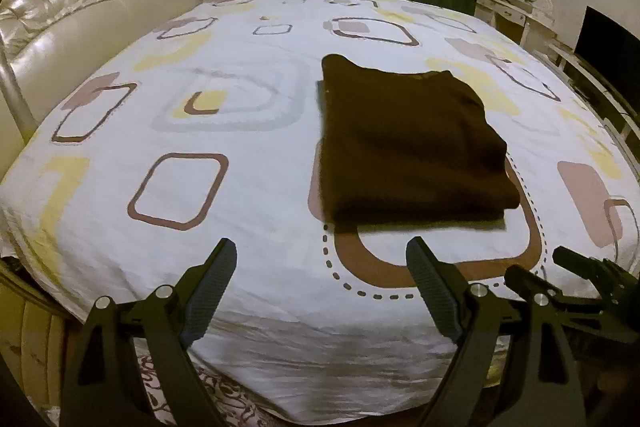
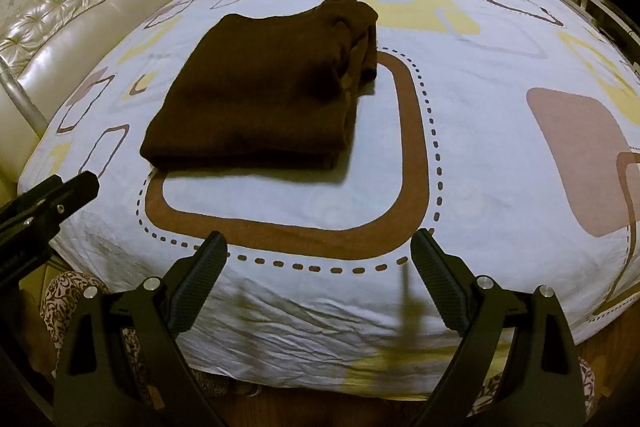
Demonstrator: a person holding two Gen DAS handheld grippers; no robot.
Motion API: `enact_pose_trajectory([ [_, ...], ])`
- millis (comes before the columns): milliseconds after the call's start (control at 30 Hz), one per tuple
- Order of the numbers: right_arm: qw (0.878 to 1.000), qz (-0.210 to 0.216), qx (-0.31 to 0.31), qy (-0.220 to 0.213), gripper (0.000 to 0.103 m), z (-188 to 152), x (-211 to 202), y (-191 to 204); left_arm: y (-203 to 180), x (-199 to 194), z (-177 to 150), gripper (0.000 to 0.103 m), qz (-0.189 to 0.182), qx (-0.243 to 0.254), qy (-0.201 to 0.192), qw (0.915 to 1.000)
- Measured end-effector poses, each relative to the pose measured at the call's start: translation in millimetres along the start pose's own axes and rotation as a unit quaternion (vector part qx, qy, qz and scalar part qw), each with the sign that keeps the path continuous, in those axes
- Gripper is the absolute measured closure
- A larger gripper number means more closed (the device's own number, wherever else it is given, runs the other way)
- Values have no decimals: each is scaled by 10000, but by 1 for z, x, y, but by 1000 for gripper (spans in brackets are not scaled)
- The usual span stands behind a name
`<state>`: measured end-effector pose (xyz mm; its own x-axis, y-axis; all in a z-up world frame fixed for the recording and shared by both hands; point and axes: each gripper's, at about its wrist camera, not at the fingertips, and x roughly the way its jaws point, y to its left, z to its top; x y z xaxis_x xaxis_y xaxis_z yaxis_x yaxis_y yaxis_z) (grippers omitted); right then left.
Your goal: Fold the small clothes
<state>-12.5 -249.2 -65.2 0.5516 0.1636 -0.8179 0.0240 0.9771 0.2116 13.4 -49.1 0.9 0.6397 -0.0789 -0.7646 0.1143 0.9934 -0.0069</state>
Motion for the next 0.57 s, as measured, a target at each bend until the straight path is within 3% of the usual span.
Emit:
enact_pose_trajectory([
  [167, 10000, 5, -5, 19, 10, -1, 2, -1, -1, -4, 8, 16, 73, -244, -12, 9997],
  [333, 9999, 97, 59, 88, 10, -2, 6, -5, 5, -14, 24, 16, -582, -286, -185, 9977],
  [467, 9989, 436, 198, -15, 10, 20, -4, -11, 49, 12, 57, 16, -466, -805, 36, 9957],
  [567, 9978, 466, 188, -443, 7, 67, -11, -24, 114, 63, 94, 16, 19, -1420, 343, 9893],
])
